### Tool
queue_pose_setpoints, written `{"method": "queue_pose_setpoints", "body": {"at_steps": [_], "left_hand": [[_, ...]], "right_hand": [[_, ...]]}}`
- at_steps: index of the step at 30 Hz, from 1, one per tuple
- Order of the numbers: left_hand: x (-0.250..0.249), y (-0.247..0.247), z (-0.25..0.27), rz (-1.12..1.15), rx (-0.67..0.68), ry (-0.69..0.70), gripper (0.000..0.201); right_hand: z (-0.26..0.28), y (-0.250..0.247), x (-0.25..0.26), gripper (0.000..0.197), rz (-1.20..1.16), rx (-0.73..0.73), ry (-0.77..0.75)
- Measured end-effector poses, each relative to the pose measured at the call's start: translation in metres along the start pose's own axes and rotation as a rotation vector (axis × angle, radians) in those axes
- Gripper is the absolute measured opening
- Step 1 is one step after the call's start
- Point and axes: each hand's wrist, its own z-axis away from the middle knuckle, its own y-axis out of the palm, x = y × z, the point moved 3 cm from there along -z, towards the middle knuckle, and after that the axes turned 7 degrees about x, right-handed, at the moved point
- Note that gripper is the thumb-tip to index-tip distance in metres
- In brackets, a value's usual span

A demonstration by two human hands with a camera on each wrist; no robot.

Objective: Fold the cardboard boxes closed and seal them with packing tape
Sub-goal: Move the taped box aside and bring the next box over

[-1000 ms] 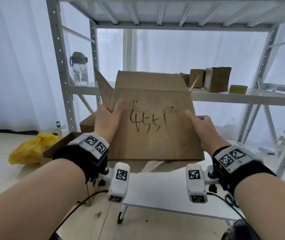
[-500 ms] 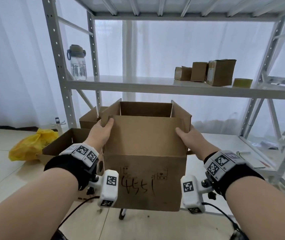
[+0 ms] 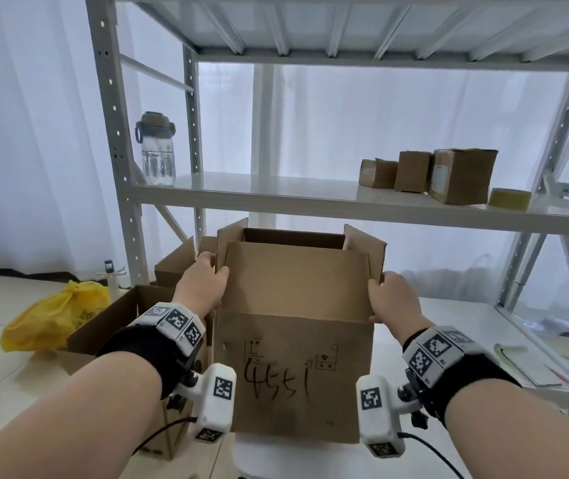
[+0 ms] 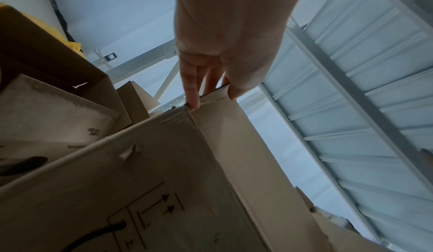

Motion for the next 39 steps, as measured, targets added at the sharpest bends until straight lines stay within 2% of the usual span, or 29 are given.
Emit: {"method": "queue_pose_setpoints", "body": {"at_steps": [3,6,10,13,15,19,23,28,33,37,39], "left_hand": [[0.006,0.007,-0.03,-0.009,0.023,0.002,0.049],[0.012,0.019,-0.053,0.074,0.077,-0.025,0.06],[0.026,0.038,-0.075,0.109,0.183,-0.134,0.071],[0.042,0.055,-0.085,0.101,0.256,-0.187,0.072],[0.05,0.063,-0.095,0.119,0.225,-0.166,0.071],[0.048,0.08,-0.125,0.149,0.078,-0.088,0.064],[0.043,0.092,-0.171,0.117,-0.028,-0.116,0.056],[0.055,0.108,-0.242,0.044,-0.045,-0.203,0.065],[0.064,0.125,-0.295,0.167,-0.077,-0.138,0.062],[0.094,0.14,-0.318,0.276,-0.093,-0.093,0.07],[0.116,0.148,-0.318,0.294,-0.05,-0.114,0.083]], "right_hand": [[-0.031,0.005,0.004,0.029,-0.01,-0.022,-0.011],[-0.054,0.015,0.007,0.03,0.011,-0.017,-0.02],[-0.086,0.041,-0.007,0.03,-0.124,0.081,0.029],[-0.099,0.063,-0.028,0.031,-0.192,0.177,0.142],[-0.108,0.074,-0.034,0.031,-0.133,0.161,0.147],[-0.145,0.085,-0.033,0.029,-0.024,-0.016,0.147],[-0.192,0.094,-0.025,0.029,-0.019,-0.062,0.129],[-0.261,0.117,-0.025,0.027,-0.066,-0.086,0.111],[-0.312,0.147,-0.037,0.029,-0.209,-0.15,0.115],[-0.337,0.176,-0.048,0.028,-0.332,-0.208,0.055],[-0.338,0.197,-0.057,0.029,-0.336,-0.214,0.041]]}}
